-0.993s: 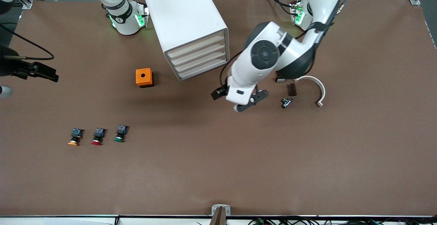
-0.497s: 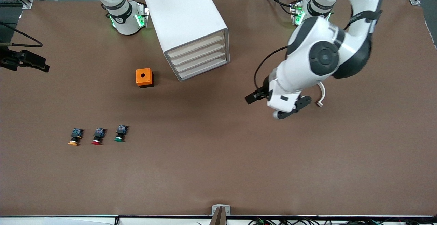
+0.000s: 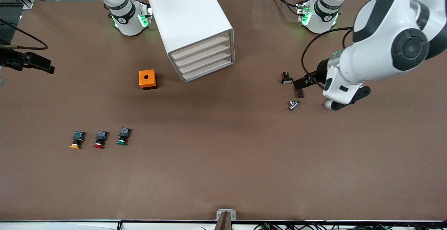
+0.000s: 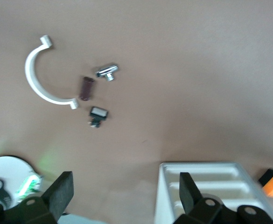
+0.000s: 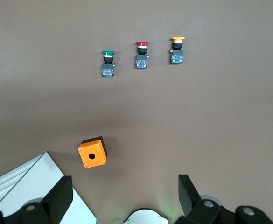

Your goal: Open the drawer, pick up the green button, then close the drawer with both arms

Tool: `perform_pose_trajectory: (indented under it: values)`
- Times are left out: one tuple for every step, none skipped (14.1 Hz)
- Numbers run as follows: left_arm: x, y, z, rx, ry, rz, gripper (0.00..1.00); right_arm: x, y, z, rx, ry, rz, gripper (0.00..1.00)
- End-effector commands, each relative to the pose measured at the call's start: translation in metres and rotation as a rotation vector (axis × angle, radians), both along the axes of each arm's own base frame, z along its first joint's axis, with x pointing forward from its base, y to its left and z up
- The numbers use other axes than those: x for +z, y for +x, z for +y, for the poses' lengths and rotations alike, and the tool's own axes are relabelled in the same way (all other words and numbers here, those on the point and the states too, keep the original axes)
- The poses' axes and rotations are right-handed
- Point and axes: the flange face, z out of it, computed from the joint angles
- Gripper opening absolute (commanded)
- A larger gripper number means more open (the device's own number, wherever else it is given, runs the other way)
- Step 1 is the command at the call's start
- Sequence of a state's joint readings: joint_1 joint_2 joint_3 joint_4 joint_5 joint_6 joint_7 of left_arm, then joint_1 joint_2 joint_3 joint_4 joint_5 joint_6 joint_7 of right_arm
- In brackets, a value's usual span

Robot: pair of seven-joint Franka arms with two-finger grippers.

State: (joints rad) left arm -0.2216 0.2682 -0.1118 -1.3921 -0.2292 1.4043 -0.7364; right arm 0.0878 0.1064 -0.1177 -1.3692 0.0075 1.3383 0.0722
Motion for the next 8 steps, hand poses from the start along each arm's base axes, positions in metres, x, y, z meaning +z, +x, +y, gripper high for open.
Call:
perform_pose_trajectory:
  values:
    - [0.013,-0.027,0.051,-0.05,-0.004,0.014,1.0,0.006,-0.014,-0.014,0.005,0.028,-0.028,1.0]
    - [0.017,-0.038,0.077,-0.076,-0.019,0.006,1.0,0.006,-0.015,-0.023,0.002,0.033,-0.028,1.0]
    - [0.019,-0.048,0.103,-0.103,-0.032,0.0,1.0,0.01,-0.019,-0.027,0.011,0.037,-0.034,1.0]
    - [0.021,-0.059,0.125,-0.141,-0.056,-0.008,1.0,0.011,-0.022,-0.033,0.024,0.041,-0.036,1.0]
    - [0.022,-0.066,0.147,-0.158,-0.077,-0.019,1.0,0.013,-0.026,-0.037,0.031,0.043,-0.039,1.0]
    - [0.021,-0.07,0.171,-0.173,-0.084,-0.026,1.0,0.012,-0.032,-0.037,0.032,0.046,-0.038,1.0]
    - [0.02,-0.073,0.185,-0.191,-0.066,-0.03,1.0,0.013,-0.038,-0.037,0.032,0.046,-0.058,1.0]
    - [0.018,-0.076,0.194,-0.199,-0.06,-0.033,1.0,0.01,-0.046,-0.037,0.033,0.049,-0.066,1.0]
